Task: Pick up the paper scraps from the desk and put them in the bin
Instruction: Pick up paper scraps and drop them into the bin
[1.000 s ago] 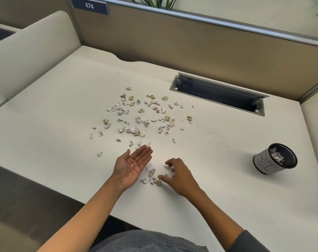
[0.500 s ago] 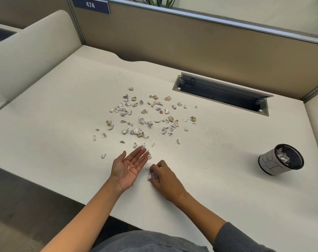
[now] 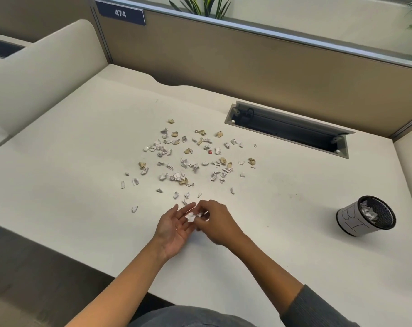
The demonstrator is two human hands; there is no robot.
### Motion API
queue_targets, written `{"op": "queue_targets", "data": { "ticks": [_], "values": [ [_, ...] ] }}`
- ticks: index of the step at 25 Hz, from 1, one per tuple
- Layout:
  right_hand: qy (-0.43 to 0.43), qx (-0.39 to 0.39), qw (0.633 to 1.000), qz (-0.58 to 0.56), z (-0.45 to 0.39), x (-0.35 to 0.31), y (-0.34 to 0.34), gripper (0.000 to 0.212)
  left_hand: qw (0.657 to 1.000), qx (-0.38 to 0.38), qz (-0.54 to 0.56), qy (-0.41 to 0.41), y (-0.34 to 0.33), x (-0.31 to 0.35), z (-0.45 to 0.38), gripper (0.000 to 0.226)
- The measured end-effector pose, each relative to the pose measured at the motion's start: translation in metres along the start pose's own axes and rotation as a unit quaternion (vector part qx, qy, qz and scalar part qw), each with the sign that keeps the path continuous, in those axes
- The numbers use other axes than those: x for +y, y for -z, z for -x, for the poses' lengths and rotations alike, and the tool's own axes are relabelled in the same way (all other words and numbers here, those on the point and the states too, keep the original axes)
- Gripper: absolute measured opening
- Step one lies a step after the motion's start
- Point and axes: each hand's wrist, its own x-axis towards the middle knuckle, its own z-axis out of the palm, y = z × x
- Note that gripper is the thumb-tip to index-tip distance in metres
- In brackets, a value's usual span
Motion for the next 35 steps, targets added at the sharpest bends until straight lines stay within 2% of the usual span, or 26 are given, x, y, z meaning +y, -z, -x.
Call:
{"op": "queue_targets", "data": {
  "ticks": [6, 10, 12, 14, 17, 21, 27, 32, 35],
  "values": [
    [0.021, -0.035, 0.997, 0.060, 0.001, -0.030, -0.014, 0.016, 0.999, 0.033, 0.032, 0.024, -0.007, -0.009, 0.004, 0.022],
    [0.028, -0.039, 0.998, 0.035, 0.001, -0.032, -0.006, 0.025, 0.997, 0.026, 0.072, 0.017, -0.009, -0.007, 0.006, 0.028],
    [0.026, -0.020, 0.999, -0.020, -0.003, -0.027, 0.005, 0.024, 0.996, 0.003, 0.085, 0.010, -0.011, -0.004, 0.007, 0.027],
    [0.022, 0.033, 0.998, -0.045, -0.016, -0.013, 0.018, 0.023, 0.996, -0.006, 0.093, 0.001, -0.010, 0.000, 0.004, 0.029],
    [-0.026, 0.104, 0.994, 0.028, -0.038, 0.027, 0.038, 0.030, 0.993, 0.003, 0.116, -0.017, -0.003, 0.010, 0.003, 0.029],
    [-0.083, 0.075, 0.986, 0.124, -0.046, 0.077, 0.032, 0.053, 0.990, 0.009, 0.129, -0.057, 0.013, 0.031, 0.006, 0.029],
    [-0.005, 0.040, 0.991, 0.126, -0.043, 0.070, -0.021, 0.069, 0.983, 0.038, 0.148, -0.105, 0.035, 0.051, 0.013, 0.039],
    [0.072, -0.013, 0.990, 0.124, -0.054, 0.047, -0.043, 0.069, 0.983, 0.046, 0.144, -0.108, 0.041, 0.052, 0.020, 0.030],
    [0.114, -0.051, 0.977, 0.171, -0.059, 0.043, -0.044, 0.064, 0.983, 0.044, 0.144, -0.101, 0.041, 0.049, 0.021, 0.031]
  ]
}}
